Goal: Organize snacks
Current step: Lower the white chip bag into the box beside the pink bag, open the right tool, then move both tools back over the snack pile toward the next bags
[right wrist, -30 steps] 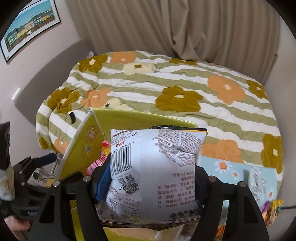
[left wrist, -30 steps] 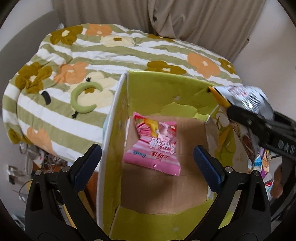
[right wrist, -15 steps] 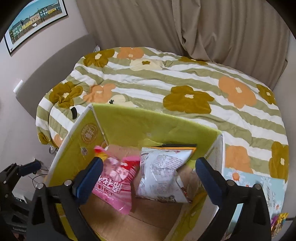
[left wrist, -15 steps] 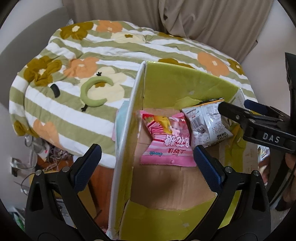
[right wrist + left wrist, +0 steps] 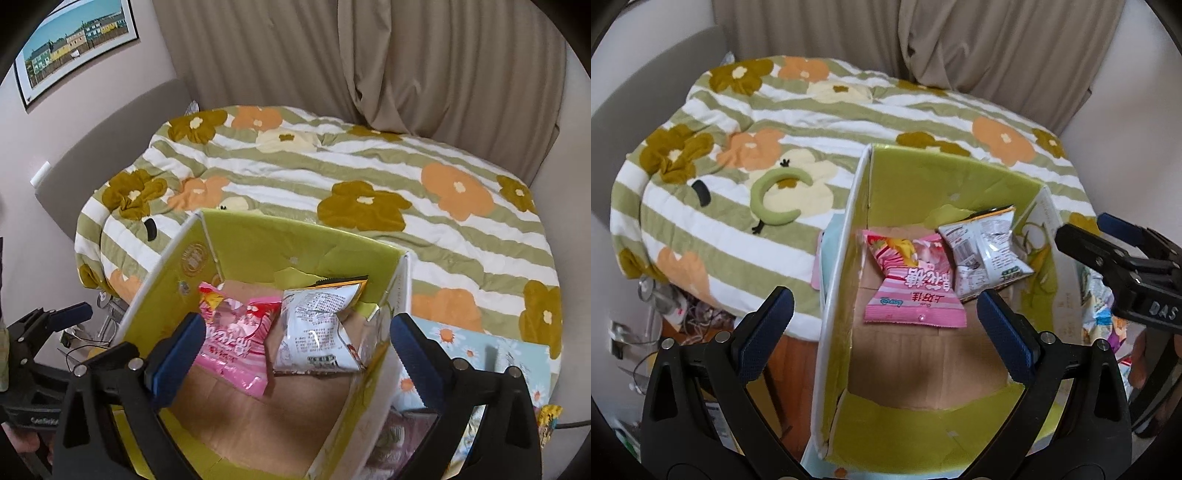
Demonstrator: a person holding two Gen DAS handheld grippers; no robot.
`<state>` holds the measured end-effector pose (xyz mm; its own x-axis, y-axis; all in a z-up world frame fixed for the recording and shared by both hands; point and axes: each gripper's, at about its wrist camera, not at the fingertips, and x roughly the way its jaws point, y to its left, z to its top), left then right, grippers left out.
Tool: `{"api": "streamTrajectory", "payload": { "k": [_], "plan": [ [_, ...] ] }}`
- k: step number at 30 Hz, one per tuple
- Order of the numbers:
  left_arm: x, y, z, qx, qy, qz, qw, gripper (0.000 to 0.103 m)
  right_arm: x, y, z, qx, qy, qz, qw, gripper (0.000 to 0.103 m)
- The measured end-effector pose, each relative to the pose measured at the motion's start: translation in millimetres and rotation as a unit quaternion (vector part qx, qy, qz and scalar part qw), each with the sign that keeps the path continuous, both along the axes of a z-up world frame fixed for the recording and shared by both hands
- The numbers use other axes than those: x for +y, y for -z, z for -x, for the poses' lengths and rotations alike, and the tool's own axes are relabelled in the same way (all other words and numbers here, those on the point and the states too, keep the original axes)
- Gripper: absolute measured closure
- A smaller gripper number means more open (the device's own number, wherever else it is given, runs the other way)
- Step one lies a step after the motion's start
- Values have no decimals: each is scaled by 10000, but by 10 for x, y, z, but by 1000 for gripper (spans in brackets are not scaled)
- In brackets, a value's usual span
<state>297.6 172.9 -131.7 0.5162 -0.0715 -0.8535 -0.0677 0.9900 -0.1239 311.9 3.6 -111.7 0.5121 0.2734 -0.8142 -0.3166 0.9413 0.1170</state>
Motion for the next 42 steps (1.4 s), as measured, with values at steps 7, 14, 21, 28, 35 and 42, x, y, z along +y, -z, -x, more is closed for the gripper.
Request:
{"api": "streamTrajectory", "payload": {
  "k": [7, 14, 21, 28, 35, 42],
  "plan": [
    [-105, -200, 195, -256, 348, 138, 9990, 4, -118, -310, 438, -377, 262, 36, 9989, 3],
    [-384, -317, 456, -378, 716, 289, 9963, 4, -382, -496, 907, -565, 611, -23, 9965, 3],
    [-851, -413, 859, -519, 829, 344, 9946, 4, -801, -608, 1426, -745, 769, 65, 9942, 3],
    [-1475, -413, 1333, -553, 597, 448, 9957, 4, -1420, -591, 2026, -928, 641, 164, 9935, 3],
    [-2091, -150, 1709, -327, 470, 626, 9964, 4, -2075, -411, 2487, -889, 510, 94, 9947, 3],
    [-2592, 308, 1849, 212, 582, 917, 9939, 4, -2539, -25, 2710, -589, 308, 94, 9977, 3]
  ]
}}
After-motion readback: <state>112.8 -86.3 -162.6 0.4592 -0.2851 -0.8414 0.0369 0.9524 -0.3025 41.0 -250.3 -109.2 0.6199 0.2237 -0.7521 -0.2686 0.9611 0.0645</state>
